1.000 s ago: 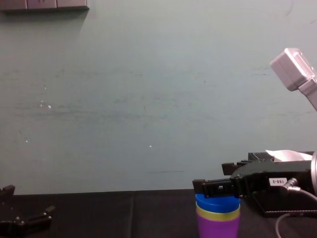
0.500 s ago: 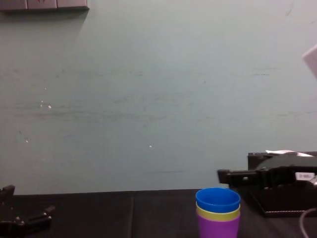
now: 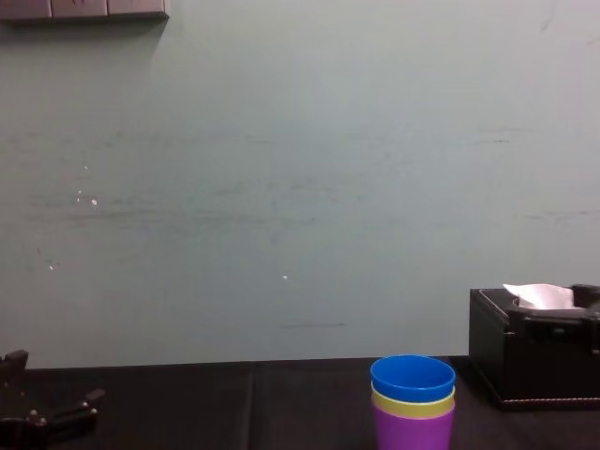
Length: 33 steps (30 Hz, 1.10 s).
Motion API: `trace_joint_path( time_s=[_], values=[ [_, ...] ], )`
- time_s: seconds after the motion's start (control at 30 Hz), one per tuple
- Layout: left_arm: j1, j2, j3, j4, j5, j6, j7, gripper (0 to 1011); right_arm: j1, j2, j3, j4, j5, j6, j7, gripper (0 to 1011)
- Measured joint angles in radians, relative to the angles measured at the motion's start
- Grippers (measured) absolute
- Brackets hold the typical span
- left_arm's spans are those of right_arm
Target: Stack the three plastic cups sequentially using one hand.
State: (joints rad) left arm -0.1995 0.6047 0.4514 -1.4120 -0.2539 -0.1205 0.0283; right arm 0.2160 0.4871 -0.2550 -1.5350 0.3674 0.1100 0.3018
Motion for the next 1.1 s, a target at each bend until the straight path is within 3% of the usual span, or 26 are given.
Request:
trace_joint_path(
  time_s=[0.2, 0.6, 1.1],
  values=[
    [0.0, 0.0, 0.0, 0.0, 0.0, 0.0, 0.0, 1011, -0.036, -0.003, 0.032, 0.027, -0.028, -0.042, -0.024, 1004],
    [0.0, 0.0, 0.0, 0.0, 0.0, 0.0, 0.0, 1011, -0.077, -0.01, 0.072, 0.081, -0.071, -0.073, -0.043, 1004],
    [0.0, 0.0, 0.0, 0.0, 0.0, 0.0, 0.0, 1011, -0.075, -0.01, 0.07, 0.078, -0.071, -0.072, -0.043, 1004]
  ],
)
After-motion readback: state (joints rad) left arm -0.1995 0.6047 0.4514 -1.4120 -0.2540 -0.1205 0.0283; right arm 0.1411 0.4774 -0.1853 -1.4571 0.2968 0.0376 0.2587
